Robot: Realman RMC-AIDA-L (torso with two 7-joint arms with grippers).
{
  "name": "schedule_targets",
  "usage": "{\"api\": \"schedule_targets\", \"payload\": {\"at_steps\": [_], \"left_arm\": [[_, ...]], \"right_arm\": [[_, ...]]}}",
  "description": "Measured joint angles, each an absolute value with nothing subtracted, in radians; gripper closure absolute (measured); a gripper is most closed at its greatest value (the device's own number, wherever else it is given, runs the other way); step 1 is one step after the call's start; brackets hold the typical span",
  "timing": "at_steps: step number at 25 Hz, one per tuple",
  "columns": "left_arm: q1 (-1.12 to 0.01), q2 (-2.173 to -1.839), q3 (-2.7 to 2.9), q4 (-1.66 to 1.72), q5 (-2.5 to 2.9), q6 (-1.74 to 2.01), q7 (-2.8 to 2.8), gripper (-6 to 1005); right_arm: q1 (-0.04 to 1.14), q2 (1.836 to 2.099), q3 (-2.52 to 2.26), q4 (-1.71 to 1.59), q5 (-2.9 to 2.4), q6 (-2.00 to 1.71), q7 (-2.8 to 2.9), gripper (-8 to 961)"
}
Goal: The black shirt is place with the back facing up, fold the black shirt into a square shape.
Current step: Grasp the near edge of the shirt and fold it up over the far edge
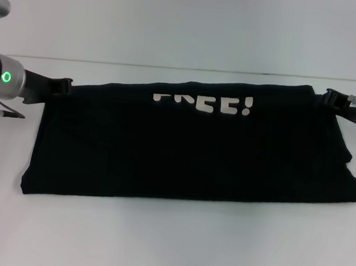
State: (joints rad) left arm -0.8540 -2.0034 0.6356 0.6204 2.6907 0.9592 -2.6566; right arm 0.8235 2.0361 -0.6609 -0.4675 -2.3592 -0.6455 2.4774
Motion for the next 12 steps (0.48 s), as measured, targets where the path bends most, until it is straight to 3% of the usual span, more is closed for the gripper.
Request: {"api": "schedule_targets", "payload": {"at_steps": [12], "left_arm": [[-0.846,-2.007,0.632,0.655,2.689,0.952,-2.666,821]], "right_arm": [[0.831,2.024,-0.662,-0.503,-2.295,-0.707,2.477,768]]}}
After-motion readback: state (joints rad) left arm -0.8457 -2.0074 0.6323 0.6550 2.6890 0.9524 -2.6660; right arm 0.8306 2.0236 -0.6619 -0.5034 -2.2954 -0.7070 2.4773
